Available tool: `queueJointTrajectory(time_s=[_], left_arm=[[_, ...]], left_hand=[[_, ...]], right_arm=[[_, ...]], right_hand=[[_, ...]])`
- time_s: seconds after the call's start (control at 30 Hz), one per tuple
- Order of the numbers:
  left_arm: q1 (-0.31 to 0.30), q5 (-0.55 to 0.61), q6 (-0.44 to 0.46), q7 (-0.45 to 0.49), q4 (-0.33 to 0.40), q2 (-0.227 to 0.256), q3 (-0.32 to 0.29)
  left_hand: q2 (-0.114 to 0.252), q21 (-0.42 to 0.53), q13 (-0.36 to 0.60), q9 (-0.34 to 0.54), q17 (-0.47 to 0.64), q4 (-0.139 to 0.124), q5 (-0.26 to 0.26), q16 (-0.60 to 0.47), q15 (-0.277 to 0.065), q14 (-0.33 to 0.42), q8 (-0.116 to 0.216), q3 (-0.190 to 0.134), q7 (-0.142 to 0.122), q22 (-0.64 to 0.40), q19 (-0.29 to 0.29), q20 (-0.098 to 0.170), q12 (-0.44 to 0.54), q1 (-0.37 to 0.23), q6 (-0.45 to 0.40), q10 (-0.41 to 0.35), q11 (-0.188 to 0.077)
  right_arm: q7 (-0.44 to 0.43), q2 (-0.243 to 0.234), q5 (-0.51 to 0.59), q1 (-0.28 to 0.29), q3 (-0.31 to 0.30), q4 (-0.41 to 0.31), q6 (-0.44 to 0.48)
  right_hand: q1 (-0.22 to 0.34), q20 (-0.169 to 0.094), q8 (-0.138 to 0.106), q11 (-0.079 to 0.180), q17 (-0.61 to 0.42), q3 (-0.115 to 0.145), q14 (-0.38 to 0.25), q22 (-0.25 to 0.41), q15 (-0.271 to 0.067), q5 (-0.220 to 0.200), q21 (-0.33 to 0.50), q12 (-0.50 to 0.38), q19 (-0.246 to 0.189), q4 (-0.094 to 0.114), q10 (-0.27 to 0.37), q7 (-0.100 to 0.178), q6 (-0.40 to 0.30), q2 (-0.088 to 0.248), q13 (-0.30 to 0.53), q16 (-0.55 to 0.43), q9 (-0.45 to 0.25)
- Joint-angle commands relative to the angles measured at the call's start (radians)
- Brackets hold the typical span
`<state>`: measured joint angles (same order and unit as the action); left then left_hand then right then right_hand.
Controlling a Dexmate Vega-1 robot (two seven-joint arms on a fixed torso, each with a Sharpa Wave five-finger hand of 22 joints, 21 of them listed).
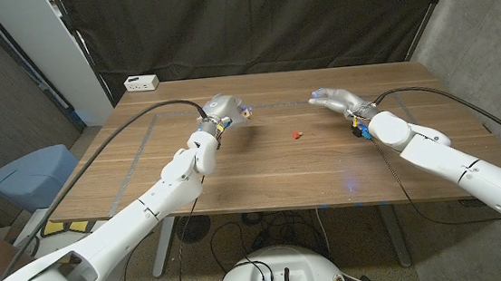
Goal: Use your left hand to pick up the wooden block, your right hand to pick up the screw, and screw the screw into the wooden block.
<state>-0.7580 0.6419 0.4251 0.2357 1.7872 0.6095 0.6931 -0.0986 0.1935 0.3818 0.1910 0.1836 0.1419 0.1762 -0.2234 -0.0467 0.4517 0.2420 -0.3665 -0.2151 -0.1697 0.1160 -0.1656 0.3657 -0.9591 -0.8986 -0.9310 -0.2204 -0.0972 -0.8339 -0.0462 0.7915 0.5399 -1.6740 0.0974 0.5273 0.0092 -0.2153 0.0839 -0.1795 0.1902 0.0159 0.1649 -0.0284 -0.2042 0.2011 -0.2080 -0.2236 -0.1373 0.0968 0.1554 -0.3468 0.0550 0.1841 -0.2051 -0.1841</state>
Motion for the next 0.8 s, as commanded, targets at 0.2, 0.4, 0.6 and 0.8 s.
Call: queueJointTrajectory(time_s=[0.2,0.4,0.6,0.8], left_arm=[[-0.021,-0.225,-0.102,0.098,-0.014,-0.029,-0.049],[-0.020,-0.290,-0.131,0.107,-0.026,-0.037,-0.058],[-0.017,-0.372,-0.161,0.095,-0.038,-0.044,-0.076],[-0.016,-0.440,-0.184,0.093,-0.050,-0.054,-0.087]], left_hand=[[0.012,-0.006,0.005,0.003,0.006,0.001,0.000,0.001,-0.126,0.004,-0.005,0.003,-0.002,-0.004,-0.008,0.008,-0.004,-0.001,0.006,0.006,-0.002],[0.018,-0.007,0.008,0.004,0.008,0.000,0.001,0.003,-0.124,-0.001,-0.014,0.004,-0.002,-0.004,-0.014,0.011,-0.011,-0.003,0.023,0.016,-0.001],[0.022,-0.008,0.012,0.005,0.011,-0.001,0.001,0.006,-0.116,-0.009,-0.021,0.008,-0.002,-0.004,-0.023,0.013,-0.021,-0.002,0.037,0.037,-0.001],[0.024,-0.009,0.014,0.006,0.011,-0.001,0.001,0.009,-0.111,-0.016,-0.023,0.009,-0.002,-0.005,-0.030,0.014,-0.025,-0.003,0.042,0.045,-0.001]], right_arm=[[0.073,-0.065,0.120,-0.031,0.021,-0.070,0.057],[0.104,-0.082,0.166,-0.045,0.034,-0.085,0.069],[0.137,-0.101,0.208,-0.058,0.044,-0.097,0.070],[0.162,-0.110,0.240,-0.066,0.047,-0.106,0.073]], right_hand=[[0.024,0.008,-0.007,0.008,-0.003,0.005,-0.007,0.002,-0.007,-0.003,-0.005,0.006,-0.004,-0.021,0.005,0.000,-0.024,-0.023,0.003,0.001,-0.005],[0.038,0.017,-0.001,0.007,-0.003,0.009,-0.011,0.002,0.000,-0.002,-0.006,0.011,-0.008,-0.029,-0.004,-0.006,-0.013,-0.033,0.003,0.001,-0.006],[0.049,0.022,0.001,0.008,-0.004,0.013,-0.011,0.002,0.001,-0.002,-0.007,0.013,-0.009,-0.034,-0.009,-0.008,-0.010,-0.039,0.004,0.002,-0.008],[0.064,0.026,-0.002,0.010,-0.004,0.018,-0.010,0.002,0.005,-0.003,-0.008,0.014,-0.010,-0.039,-0.012,-0.006,-0.016,-0.045,0.004,0.003,-0.009]])
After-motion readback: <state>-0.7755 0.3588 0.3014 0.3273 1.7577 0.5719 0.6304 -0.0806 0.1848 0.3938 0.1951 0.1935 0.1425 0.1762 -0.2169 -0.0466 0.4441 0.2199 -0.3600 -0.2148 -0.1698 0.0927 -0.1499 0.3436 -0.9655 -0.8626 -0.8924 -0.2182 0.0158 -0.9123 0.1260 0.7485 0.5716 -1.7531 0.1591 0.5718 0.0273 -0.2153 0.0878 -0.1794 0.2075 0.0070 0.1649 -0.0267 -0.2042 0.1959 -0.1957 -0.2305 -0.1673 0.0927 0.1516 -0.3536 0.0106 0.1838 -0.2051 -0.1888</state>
